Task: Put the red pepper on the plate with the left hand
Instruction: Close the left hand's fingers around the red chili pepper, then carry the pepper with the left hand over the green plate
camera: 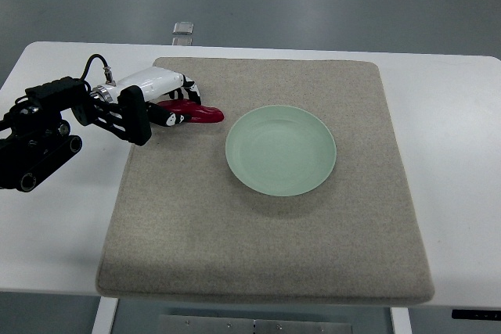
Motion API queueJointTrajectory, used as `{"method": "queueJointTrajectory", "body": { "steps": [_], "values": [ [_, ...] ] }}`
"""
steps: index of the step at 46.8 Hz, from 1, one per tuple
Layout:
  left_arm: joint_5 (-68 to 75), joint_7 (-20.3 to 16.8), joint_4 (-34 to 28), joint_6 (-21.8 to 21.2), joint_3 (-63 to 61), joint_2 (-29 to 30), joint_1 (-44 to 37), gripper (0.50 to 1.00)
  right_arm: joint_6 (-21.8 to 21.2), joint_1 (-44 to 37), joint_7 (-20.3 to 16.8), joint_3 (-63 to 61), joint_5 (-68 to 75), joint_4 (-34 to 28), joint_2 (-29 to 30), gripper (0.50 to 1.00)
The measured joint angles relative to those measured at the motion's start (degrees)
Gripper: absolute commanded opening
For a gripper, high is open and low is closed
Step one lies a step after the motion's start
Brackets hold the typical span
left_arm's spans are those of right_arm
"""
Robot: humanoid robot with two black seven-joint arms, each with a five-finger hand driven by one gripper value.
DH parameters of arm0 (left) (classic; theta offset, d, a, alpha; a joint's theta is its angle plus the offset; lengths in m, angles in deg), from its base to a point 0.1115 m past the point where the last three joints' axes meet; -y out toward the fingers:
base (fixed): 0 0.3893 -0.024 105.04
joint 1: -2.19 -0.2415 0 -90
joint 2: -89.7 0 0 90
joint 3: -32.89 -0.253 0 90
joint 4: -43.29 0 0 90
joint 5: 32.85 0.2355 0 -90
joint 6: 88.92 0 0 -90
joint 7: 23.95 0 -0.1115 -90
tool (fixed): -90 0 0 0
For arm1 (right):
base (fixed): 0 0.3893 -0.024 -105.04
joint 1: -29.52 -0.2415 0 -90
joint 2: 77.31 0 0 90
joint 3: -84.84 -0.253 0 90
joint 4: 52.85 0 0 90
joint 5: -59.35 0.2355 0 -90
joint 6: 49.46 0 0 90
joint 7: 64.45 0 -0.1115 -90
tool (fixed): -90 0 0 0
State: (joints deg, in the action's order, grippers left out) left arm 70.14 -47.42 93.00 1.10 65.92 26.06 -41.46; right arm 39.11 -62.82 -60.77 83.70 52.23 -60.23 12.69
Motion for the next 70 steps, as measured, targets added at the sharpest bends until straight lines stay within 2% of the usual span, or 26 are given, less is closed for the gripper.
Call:
{"method": "queueJointTrajectory", "body": {
  "steps": [17, 28, 45, 53, 70],
  "values": [
    [-0.73, -1.48, 0.52, -3.55, -0.61, -0.37, 0.07, 0.5, -0.01, 0.01, -0.05, 0.0, 0.0, 0.0, 0.0, 0.928],
    [-1.35, -1.5, 1.49, -3.72, -0.32, -0.55, 0.52, 0.5, -0.01, -0.01, -0.02, 0.0, 0.0, 0.0, 0.0, 0.928],
    [-1.92, -1.5, 9.74, -3.54, -0.25, -1.29, 1.57, 0.5, 0.02, 0.01, -0.01, 0.0, 0.0, 0.0, 0.0, 0.928],
    [-1.92, -1.5, 13.12, -3.29, -0.41, -2.97, 1.89, 0.5, 0.02, 0.03, 0.0, 0.0, 0.0, 0.0, 0.0, 0.928],
    [-1.37, -1.5, 13.89, -3.12, -3.72, -8.43, 3.56, 0.5, -0.04, -0.02, -0.01, 0.0, 0.0, 0.0, 0.0, 0.928]
  ]
}}
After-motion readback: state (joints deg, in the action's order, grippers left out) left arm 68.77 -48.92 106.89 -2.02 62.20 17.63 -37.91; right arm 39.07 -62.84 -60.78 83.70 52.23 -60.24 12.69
